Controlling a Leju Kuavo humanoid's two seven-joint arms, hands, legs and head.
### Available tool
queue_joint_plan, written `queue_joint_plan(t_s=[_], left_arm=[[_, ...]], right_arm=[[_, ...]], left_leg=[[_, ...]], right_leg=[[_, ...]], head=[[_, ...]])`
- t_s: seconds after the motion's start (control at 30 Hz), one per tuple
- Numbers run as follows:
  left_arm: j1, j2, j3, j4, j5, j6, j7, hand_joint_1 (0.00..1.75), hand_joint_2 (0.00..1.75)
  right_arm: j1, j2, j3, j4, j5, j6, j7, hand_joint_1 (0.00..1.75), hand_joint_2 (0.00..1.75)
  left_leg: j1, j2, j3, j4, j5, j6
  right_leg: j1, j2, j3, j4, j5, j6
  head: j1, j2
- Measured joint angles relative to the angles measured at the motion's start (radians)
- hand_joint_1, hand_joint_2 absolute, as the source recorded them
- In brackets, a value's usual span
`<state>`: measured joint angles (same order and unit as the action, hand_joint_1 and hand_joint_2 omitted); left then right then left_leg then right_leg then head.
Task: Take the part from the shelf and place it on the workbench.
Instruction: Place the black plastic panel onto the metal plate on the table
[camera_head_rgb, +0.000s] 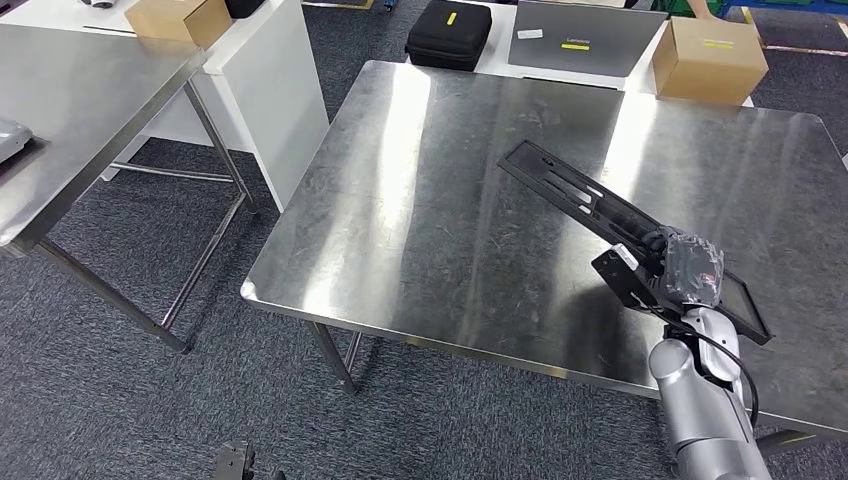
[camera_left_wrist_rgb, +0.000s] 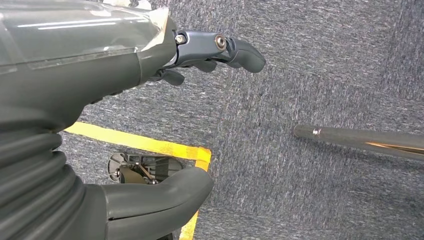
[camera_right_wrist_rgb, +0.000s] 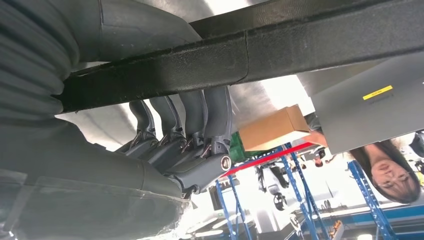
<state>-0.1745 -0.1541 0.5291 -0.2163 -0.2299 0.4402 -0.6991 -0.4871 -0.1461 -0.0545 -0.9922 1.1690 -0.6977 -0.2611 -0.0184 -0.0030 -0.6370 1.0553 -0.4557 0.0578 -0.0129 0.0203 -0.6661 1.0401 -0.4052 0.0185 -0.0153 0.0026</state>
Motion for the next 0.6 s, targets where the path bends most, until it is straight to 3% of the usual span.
queue_joint_plan(t_s=[0.6], left_arm=[[0.002, -0.002, 0.000, 0.000, -0.005, 0.000, -0.001, 0.00, 1.75]], right_arm=[[0.018, -0.001, 0.000, -0.015, 0.018, 0.000, 0.003, 1.66, 1.75]], left_leg=[[0.001, 0.000, 0.003, -0.004, 0.001, -0.002]], right_leg=[[0.001, 0.000, 0.000, -0.002, 0.000, 0.000]], head=[[0.000, 0.000]])
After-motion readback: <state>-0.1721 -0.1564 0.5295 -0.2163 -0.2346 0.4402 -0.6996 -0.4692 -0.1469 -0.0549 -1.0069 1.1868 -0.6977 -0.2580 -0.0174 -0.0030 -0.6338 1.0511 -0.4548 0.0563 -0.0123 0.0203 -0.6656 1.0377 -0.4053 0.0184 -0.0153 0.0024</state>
